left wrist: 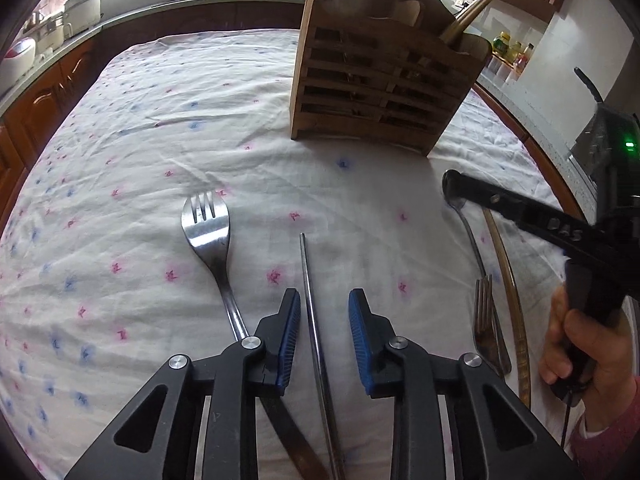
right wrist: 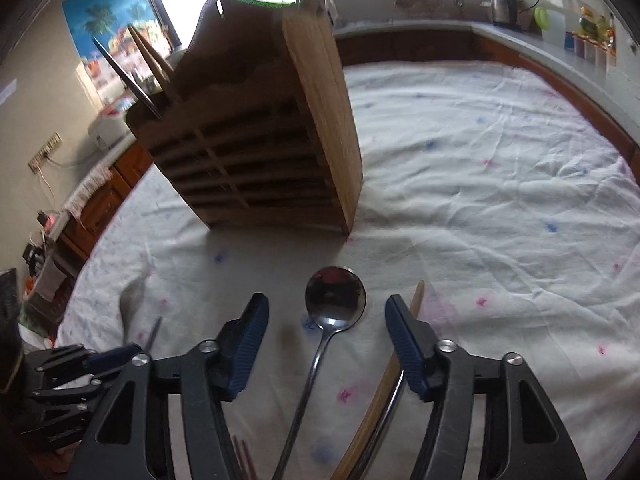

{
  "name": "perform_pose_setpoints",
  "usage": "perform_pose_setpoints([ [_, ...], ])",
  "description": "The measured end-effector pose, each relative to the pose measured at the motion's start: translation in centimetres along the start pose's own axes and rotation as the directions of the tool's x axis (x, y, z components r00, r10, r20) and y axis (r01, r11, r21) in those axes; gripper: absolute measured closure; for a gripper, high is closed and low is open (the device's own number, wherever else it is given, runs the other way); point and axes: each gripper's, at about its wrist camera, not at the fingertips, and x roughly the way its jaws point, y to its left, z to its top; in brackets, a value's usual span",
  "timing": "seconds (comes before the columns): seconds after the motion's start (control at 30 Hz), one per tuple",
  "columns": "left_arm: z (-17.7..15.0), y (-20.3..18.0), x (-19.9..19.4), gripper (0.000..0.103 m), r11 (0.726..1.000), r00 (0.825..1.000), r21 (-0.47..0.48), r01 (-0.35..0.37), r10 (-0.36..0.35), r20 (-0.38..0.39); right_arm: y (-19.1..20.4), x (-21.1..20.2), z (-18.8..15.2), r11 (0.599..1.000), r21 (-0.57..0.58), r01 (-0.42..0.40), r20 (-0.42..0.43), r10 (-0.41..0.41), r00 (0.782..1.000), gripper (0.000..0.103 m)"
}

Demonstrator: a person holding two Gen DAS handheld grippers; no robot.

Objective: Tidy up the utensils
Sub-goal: 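Grasp the silver spoon with the right tool while the left tool grasps a metal chopstick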

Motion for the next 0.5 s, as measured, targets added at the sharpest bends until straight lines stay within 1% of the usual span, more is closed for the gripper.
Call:
perform_pose_setpoints([
  [0.03,0.0,0.0,0.0,0.081,1.0,1.0,0.001,0.0,0.0,0.003,0.1,0.0,0.0,1.0,-0.008,0.01,0.007,-0.01,1.0,0.055],
  [0.07,0.0,0.0,0.2,0.085,1.0,1.0,0.005,-0.006,0.006,0.005,0.1,0.0,0.1,1.0,-0.012,0.018,0.001,-0.018,1.0,0.07],
  [0.1,0.0,-0.1,0.2,0.088,1.0,1.0,0.01,-0.014,0.014,0.006,0.1,0.1,0.1,0.999,-0.015,0.033,-0.002,-0.033,0.999,0.082],
  [0.17,0.0,0.0,0.3,0.097,1.0,1.0,0.012,-0.021,0.021,0.008,-0.1,0.1,0.1,0.999,-0.006,0.04,-0.003,-0.04,0.999,0.094],
  [0.3,0.0,0.5,0.3,0.099,1.0,1.0,-0.007,0.002,-0.001,0.016,-0.6,-0.6,0.0,1.0,0.016,0.026,0.017,-0.026,1.0,0.1],
  [0.4,0.0,0.1,0.4,0.099,1.0,1.0,0.018,-0.019,0.019,0.015,-0.6,-1.8,0.0,1.0,0.019,0.023,0.045,-0.024,0.999,0.101],
  [0.5,0.0,-0.1,0.2,0.1,1.0,1.0,0.016,-0.015,0.015,0.009,-0.6,-3.0,0.2,1.0,0.015,0.02,0.069,-0.021,0.997,0.101],
])
